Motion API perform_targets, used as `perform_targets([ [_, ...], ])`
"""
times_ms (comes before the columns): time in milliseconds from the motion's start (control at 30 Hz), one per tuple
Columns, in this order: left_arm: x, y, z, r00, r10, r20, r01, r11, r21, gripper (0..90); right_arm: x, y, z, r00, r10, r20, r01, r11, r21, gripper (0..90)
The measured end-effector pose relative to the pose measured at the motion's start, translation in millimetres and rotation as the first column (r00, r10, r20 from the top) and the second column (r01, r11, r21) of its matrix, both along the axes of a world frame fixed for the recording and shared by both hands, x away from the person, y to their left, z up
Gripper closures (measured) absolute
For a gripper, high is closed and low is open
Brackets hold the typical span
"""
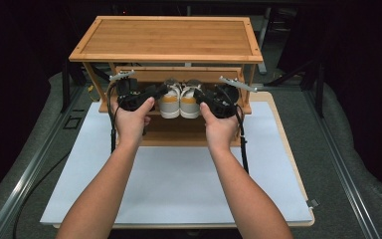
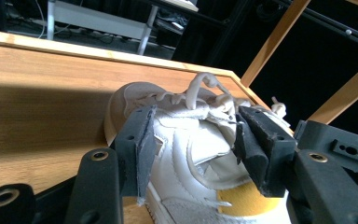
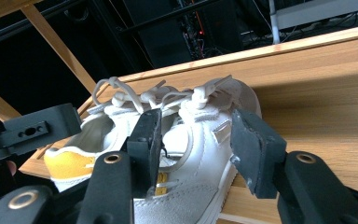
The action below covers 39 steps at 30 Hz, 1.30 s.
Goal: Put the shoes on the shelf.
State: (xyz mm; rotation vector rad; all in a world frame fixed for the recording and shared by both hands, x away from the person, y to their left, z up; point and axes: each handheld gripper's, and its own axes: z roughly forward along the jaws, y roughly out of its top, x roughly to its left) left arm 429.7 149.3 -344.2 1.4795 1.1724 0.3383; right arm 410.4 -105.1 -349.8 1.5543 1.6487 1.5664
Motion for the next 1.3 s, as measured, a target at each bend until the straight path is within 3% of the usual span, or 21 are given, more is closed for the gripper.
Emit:
perform_targets([
  [400,-11.1,9.1,7.1,0.9999,-0.005,0.014,0.005,0.9999,0.015,47.9,-12.0,-6.1,3.3,0.9996,-0.004,0.027,0.004,0.9997,-0.022,52.1],
  [633,-21.4,16.7,9.5,0.9994,-0.010,0.032,0.010,0.9999,0.010,52.5,-20.5,-8.3,8.4,0.9981,0.040,0.046,-0.040,0.9992,-0.003,57.5],
  [733,-25.1,22.0,8.3,0.9993,-0.005,0.037,0.005,1.0000,0.004,57.4,-24.0,-9.8,9.2,0.9978,0.047,0.046,-0.046,0.9985,-0.028,61.1],
  [900,-26.2,29.0,3.7,0.9994,-0.013,0.033,0.013,0.9998,0.013,75.1,-27.5,-11.3,9.0,0.9971,0.054,0.054,-0.049,0.9954,-0.082,72.6],
  [967,-25.7,28.5,0.8,0.9993,-0.022,0.030,0.021,0.9994,0.027,81.0,-26.3,-12.2,6.5,0.9973,0.038,0.063,-0.034,0.9967,-0.074,78.8],
  [1100,-24.3,26.2,-6.1,0.9991,-0.031,0.028,0.030,0.9988,0.037,89.3,-22.1,-15.5,-3.0,0.9986,0.044,0.030,-0.042,0.9963,-0.075,89.9],
  [1133,-22.4,25.0,-10.3,0.9991,-0.040,0.016,0.039,0.9983,0.044,89.6,-19.6,-16.6,-8.7,0.9983,0.059,0.005,-0.058,0.9957,-0.073,90.0],
  [1300,-19.9,22.1,-17.2,0.9988,-0.049,-0.003,0.049,0.9977,0.046,89.8,-17.4,-16.3,-11.6,0.9978,0.066,-0.002,-0.066,0.9947,-0.079,90.0],
])
